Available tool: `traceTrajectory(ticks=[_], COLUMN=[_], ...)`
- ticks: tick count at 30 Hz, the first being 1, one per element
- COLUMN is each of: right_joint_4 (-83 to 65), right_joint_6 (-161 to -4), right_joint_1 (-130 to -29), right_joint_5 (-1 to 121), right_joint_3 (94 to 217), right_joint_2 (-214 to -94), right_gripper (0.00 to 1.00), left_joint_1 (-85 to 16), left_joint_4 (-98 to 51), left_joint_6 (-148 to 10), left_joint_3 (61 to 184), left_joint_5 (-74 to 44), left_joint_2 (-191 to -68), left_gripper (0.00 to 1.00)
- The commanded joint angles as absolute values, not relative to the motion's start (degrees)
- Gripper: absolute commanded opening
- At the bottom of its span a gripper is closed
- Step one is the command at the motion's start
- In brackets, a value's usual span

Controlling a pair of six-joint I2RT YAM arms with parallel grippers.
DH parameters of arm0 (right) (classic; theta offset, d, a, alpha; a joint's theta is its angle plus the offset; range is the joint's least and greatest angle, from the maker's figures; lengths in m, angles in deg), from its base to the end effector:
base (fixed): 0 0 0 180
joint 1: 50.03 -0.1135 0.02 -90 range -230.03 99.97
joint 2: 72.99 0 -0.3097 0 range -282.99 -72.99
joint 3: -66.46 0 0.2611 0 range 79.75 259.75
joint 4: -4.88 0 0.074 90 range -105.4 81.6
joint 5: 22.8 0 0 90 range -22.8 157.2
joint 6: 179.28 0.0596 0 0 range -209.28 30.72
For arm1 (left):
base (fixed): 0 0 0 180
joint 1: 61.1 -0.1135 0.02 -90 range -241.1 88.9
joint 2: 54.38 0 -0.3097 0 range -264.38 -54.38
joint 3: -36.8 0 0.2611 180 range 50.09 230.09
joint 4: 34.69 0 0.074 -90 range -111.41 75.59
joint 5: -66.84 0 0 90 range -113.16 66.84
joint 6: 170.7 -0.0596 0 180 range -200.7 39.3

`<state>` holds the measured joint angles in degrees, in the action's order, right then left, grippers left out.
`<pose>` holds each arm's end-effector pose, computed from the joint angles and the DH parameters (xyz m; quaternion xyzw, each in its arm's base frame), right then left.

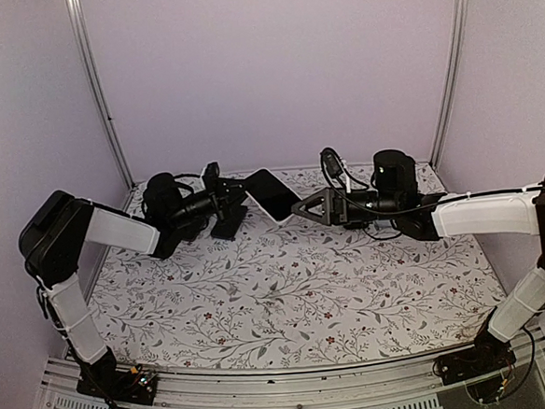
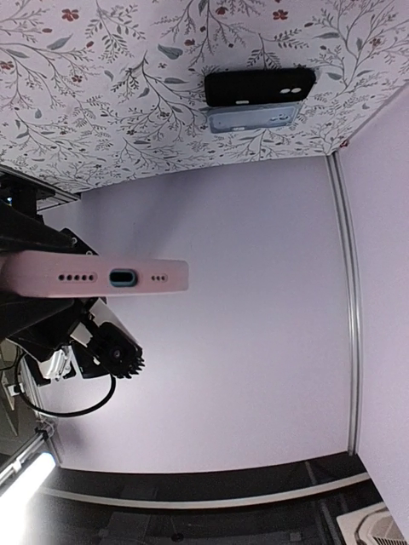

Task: Take the phone out of the phone case
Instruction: Remove the corner of the phone case from the bottom corners of the phone case.

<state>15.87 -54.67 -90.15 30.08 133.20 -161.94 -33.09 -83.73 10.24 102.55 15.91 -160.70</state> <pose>0.2638 0.2693 0.3008 -0.2370 0.7221 0.5606 0.3288 0.3570 -0.2324 0.2586 -0.1052 0.6571 -0.7258 0.1745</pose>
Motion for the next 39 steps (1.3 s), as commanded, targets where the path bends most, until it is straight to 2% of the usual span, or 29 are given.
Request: traceTrajectory(ticks=[1,11,19,31,39], right_joint_4=[20.3,22.2,22.2,16.8,12.1], right_joint_6=[-53.6,-52.0,-52.7,-57.1,-61.2], right_joint_1=[-91.1,-92.1,-92.1,-92.5,-93.5], right_joint_5=[28.9,30.2,32.3,37.9,44.5], right_joint_3=[134.1,135.1,134.5,134.9,134.2], right_joint_2=[-163.2,-165.4,-165.4,-164.5,-164.6], right_gripper=[0.75,0.64,0.45,0.39,0.39], left_joint_1=[-32.4,-30.5,-29.8,-28.9,-28.0], left_joint_4=[-88.3,-89.0,-89.4,-89.5,-97.1], left_joint_6=[13.0,14.3,16.0,19.6,26.1], left_joint_3=[101.8,101.8,101.4,100.9,100.4], left_joint_5=[12.0,9.3,8.6,8.1,5.5], left_joint_2=[-157.0,-157.0,-157.2,-156.9,-157.2], left_gripper=[0.00,0.00,0.00,0.00,0.00])
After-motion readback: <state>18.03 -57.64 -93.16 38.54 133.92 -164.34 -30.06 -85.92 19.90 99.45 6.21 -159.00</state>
